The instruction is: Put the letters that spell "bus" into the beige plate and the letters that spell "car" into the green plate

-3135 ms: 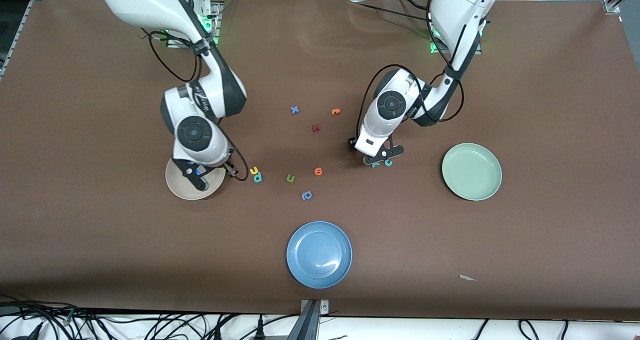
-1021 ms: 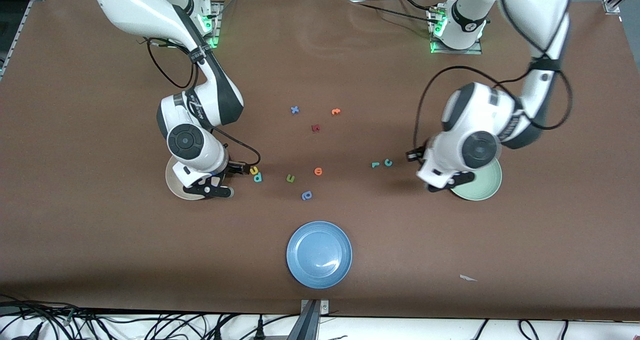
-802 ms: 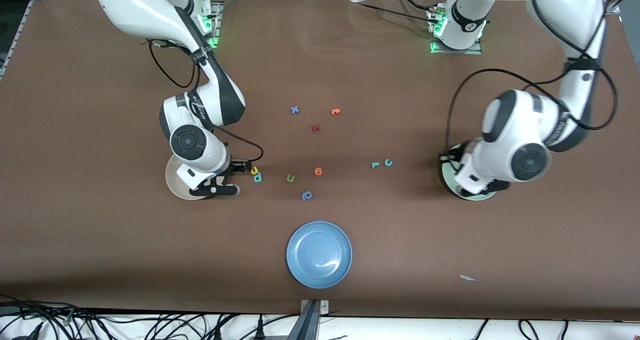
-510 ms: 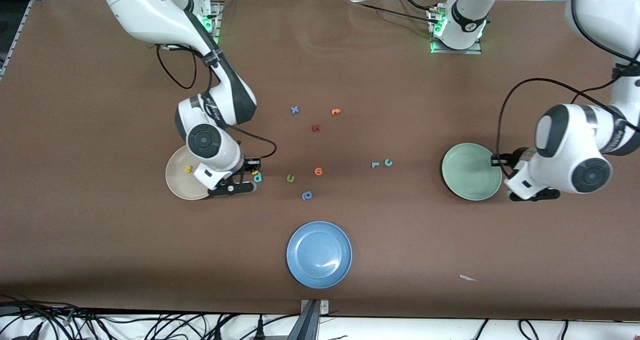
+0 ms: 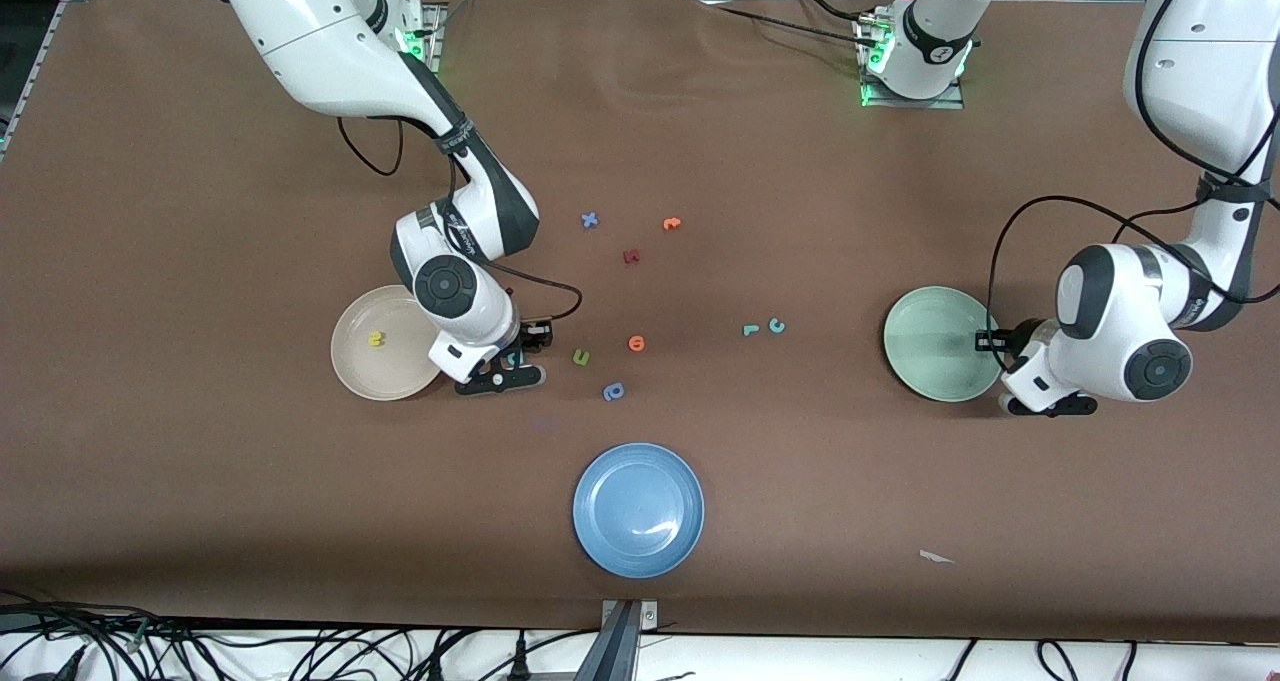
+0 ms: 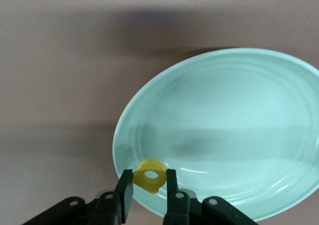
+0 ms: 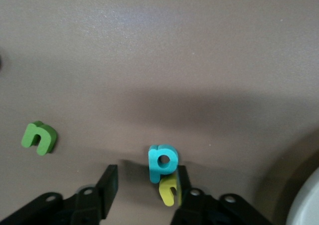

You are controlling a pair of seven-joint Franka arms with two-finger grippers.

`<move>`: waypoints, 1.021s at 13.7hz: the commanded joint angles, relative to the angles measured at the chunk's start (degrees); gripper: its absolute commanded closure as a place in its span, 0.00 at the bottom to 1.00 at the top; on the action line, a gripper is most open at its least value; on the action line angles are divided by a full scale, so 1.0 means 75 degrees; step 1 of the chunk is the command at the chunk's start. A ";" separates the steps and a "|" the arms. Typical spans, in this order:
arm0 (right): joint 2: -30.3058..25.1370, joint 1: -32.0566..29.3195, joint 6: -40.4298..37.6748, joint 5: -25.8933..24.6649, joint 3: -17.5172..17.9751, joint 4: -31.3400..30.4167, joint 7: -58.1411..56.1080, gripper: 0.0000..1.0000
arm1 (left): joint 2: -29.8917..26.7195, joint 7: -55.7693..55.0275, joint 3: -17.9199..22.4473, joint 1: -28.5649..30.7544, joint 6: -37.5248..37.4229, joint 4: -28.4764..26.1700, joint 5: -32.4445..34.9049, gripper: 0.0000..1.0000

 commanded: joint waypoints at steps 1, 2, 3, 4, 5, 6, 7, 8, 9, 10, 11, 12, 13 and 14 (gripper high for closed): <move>0.0067 -0.0082 0.0066 -0.0002 0.0056 0.0049 -0.0172 0.50 | -0.0085 -0.0014 -0.0007 -0.0020 0.0097 -0.0083 0.0132 0.80; 0.0090 -0.0106 0.0148 -0.0060 0.0045 0.0049 -0.0172 0.50 | -0.0097 -0.0014 -0.0007 -0.0008 0.0085 -0.0071 0.0132 0.37; 0.0114 -0.0129 0.0160 -0.0119 0.0045 0.0049 -0.0172 0.50 | -0.0143 -0.0014 -0.0018 -0.0019 0.0050 -0.0036 0.0132 0.00; 0.0114 -0.0129 0.0160 -0.0212 0.0033 0.0061 -0.0172 0.50 | -0.0237 -0.0037 -0.0053 -0.0031 -0.0008 0.0011 0.0132 0.00; 0.0114 -0.0141 0.0160 -0.0271 0.0021 0.0049 -0.0172 0.50 | -0.0400 -0.0084 -0.0146 -0.0043 -0.0020 0.0023 0.0132 0.00; 0.0114 -0.0153 0.0160 -0.0283 0.0021 0.0061 -0.0172 0.50 | -0.0541 -0.0281 -0.0321 -0.0054 -0.0032 0.0023 0.0132 0.00; 0.0114 -0.0199 0.0160 -0.0284 0.0021 0.0061 -0.0172 0.50 | -0.0693 -0.0596 -0.0509 -0.0043 -0.0032 0.0023 0.0120 0.00; 0.0172 -0.0200 0.0230 -0.0284 0.0021 0.0061 -0.0172 0.50 | -0.0811 -0.1017 -0.0743 -0.0054 -0.0032 0.0034 0.0120 0.00; 0.0219 -0.0165 0.0347 -0.0284 0.0021 0.0049 -0.0160 0.50 | -0.0881 -0.1590 -0.1058 -0.0043 -0.0032 0.0035 0.0120 0.00; 0.0289 -0.0153 0.0383 -0.0284 0.0021 0.0049 -0.0125 0.50 | -0.0905 -0.2280 -0.1340 -0.0043 -0.0032 0.0035 0.0109 0.00; 0.0290 -0.0153 0.0383 -0.0284 0.0021 0.0049 -0.0125 0.52 | -0.0894 -0.3006 -0.1679 -0.0043 -0.0032 0.0035 0.0027 0.00; 0.0290 -0.0153 0.0371 -0.0284 0.0021 0.0049 -0.0125 0.60 | -0.0847 -0.3652 -0.1938 -0.0078 -0.0009 0.0023 -0.0055 0.00; 0.0290 -0.0141 0.0371 -0.0284 0.0021 0.0049 -0.0125 0.73 | -0.0789 -0.4238 -0.2172 -0.0171 0.0061 0.0023 -0.0102 0.00; 0.0290 -0.0141 0.0371 -0.0284 0.0021 0.0049 -0.0148 0.82 | -0.0707 -0.4731 -0.2291 -0.0311 0.0108 0.0034 -0.0114 0.00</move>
